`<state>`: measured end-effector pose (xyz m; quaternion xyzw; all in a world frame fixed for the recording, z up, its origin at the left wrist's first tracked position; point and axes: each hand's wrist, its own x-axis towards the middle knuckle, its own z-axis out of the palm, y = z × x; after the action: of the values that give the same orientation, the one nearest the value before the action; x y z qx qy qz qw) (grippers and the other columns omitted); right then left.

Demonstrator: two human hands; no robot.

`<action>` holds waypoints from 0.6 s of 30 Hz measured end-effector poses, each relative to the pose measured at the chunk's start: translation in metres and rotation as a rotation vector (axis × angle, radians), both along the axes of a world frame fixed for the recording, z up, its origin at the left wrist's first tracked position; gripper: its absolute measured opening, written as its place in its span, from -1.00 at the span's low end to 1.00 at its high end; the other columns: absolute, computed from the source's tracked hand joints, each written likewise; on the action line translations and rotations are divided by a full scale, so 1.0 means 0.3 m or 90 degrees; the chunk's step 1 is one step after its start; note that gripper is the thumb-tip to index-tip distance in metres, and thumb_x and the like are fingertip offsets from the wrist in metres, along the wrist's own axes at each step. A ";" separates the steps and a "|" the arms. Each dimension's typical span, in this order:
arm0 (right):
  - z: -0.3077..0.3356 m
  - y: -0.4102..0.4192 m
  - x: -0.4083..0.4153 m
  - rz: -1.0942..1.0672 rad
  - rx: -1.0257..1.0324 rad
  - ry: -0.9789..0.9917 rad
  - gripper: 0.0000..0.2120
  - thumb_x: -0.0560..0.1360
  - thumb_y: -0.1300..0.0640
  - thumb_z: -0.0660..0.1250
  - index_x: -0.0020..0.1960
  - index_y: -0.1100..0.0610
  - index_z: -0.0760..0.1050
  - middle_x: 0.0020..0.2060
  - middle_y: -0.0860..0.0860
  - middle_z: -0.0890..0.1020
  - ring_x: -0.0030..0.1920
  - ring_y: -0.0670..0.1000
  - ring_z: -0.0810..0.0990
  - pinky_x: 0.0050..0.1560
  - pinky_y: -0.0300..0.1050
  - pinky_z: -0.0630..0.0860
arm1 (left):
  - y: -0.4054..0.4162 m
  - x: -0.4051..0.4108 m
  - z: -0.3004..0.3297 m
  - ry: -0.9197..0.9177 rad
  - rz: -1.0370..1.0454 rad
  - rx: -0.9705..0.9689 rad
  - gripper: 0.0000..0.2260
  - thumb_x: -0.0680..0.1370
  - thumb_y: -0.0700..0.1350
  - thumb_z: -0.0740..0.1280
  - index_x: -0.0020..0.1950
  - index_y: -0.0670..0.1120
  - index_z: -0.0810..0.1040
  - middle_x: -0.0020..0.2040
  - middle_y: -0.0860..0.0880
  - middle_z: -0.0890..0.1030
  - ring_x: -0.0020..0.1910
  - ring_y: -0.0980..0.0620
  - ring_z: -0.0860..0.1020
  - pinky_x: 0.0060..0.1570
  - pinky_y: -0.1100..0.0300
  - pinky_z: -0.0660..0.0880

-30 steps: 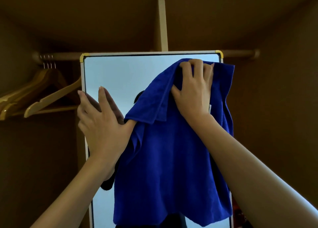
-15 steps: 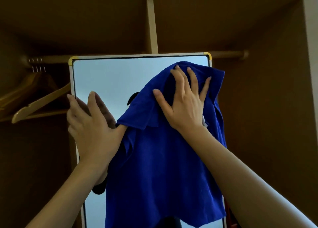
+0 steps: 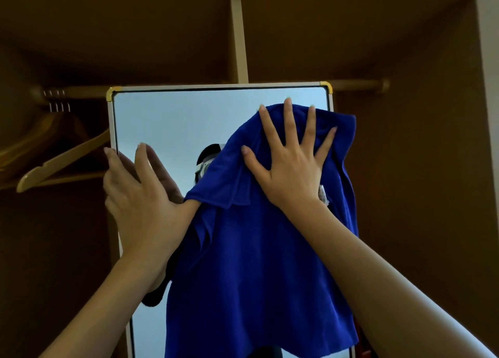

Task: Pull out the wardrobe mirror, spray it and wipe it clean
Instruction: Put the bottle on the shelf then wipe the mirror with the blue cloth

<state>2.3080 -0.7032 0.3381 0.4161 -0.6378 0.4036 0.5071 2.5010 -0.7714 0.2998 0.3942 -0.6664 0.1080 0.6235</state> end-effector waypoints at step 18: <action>0.081 0.028 -0.085 0.008 0.022 0.036 -0.32 0.52 -0.44 -0.12 0.57 -0.21 -0.08 0.59 -0.04 -0.06 0.56 0.19 -0.16 0.47 0.35 -0.20 | 0.049 -0.004 0.018 0.041 -0.014 0.047 0.17 0.12 0.54 0.14 0.57 -0.04 -0.08 0.56 -0.30 -0.07 0.53 -0.32 -0.01 0.40 -0.28 0.13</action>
<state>2.2826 -0.6948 0.3624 0.4401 -0.6275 0.3837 0.5150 2.4999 -0.7568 0.3050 0.4127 -0.6541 0.0638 0.6307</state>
